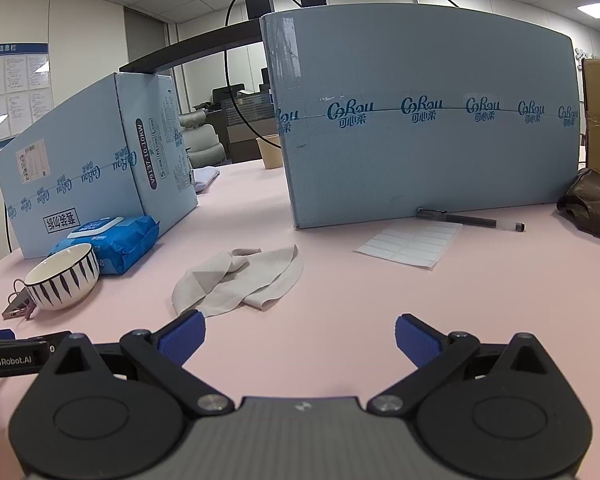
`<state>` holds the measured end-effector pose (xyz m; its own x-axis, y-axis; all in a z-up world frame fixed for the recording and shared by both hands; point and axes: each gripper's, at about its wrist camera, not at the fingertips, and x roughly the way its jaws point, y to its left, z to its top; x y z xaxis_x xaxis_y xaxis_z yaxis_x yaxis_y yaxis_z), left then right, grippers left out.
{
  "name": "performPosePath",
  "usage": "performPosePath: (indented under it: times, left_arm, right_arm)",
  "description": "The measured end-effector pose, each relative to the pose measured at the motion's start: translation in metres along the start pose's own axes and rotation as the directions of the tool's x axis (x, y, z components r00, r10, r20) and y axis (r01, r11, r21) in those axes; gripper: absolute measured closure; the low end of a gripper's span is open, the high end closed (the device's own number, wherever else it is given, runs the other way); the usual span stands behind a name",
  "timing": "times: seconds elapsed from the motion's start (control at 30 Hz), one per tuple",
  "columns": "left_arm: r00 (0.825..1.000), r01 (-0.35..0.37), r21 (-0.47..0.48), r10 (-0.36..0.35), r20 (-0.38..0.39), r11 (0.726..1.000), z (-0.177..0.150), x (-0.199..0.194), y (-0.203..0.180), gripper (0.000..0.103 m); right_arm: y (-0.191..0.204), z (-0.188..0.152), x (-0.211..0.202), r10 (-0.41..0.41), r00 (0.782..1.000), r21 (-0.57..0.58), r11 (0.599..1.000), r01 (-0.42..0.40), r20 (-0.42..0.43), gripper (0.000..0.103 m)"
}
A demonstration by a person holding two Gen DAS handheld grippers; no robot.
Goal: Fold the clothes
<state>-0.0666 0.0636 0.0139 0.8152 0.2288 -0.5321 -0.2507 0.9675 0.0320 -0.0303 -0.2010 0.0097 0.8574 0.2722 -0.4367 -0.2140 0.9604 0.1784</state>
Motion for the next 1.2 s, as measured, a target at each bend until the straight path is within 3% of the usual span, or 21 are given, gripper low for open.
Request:
performPosePath:
  times: [1.2]
  left_arm:
    - [1.0,0.005,-0.02,-0.005,-0.01,1.0,-0.0002,0.0018,0.004,0.0]
  right_arm:
    - [-0.0014,-0.0005,0.0001,-0.002,1.0,0.005,1.0,0.003,-0.006,0.0]
